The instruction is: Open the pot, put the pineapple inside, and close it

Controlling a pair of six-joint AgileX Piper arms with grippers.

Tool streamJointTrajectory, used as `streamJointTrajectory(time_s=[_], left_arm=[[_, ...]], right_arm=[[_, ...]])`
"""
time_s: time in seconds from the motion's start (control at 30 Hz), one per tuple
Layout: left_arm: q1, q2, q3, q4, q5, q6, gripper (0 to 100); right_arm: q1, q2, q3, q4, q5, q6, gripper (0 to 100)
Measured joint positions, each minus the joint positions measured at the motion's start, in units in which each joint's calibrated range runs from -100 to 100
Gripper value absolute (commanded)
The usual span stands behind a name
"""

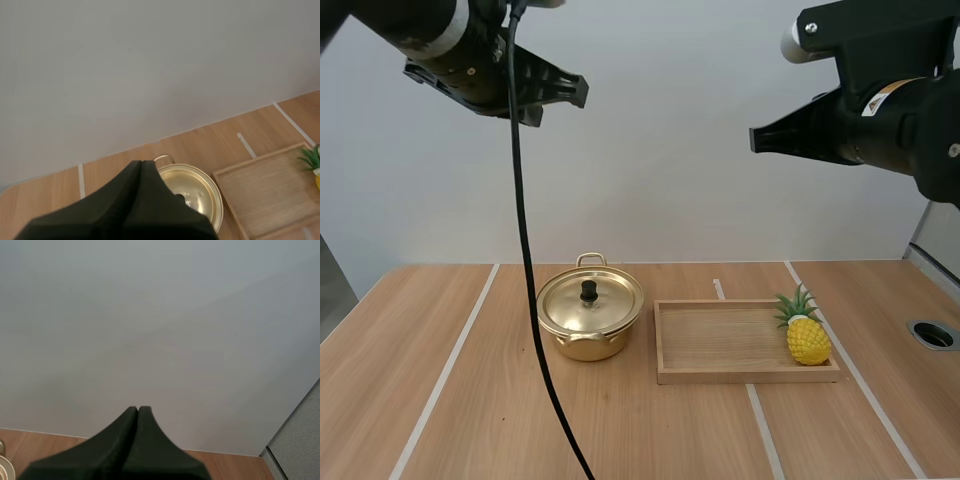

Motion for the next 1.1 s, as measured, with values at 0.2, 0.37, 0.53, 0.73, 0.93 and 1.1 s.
streamJointTrajectory(time_s=[0.2, 0.37, 0.53, 0.73, 0.93, 1.1], left_arm=[[0.00, 3.11, -0.03, -2.57, 2.12, 1.82, 0], [0.00, 5.82, -0.03, -3.77, 2.31, 3.06, 0], [0.00, 8.60, -0.03, -3.88, 2.31, 4.33, 0], [0.00, 10.56, -0.03, -3.88, 2.31, 4.63, 0], [0.00, 10.61, -0.03, -3.88, 2.31, 5.01, 60], [0.00, 10.61, -0.03, -3.99, 2.31, 6.45, 100]], right_arm=[[0.00, 0.50, -0.10, 0.00, 1.27, 0.00, 0], [0.00, 0.50, -0.10, 0.00, 1.72, 0.00, 0], [0.00, 0.50, -0.10, 0.00, 1.72, 0.00, 0], [0.00, 0.50, -0.10, -0.13, 2.66, 0.00, 0], [0.00, 0.50, -0.10, -0.13, 3.02, 0.00, 0], [0.00, 0.50, -0.10, -0.13, 3.02, 0.00, 0]])
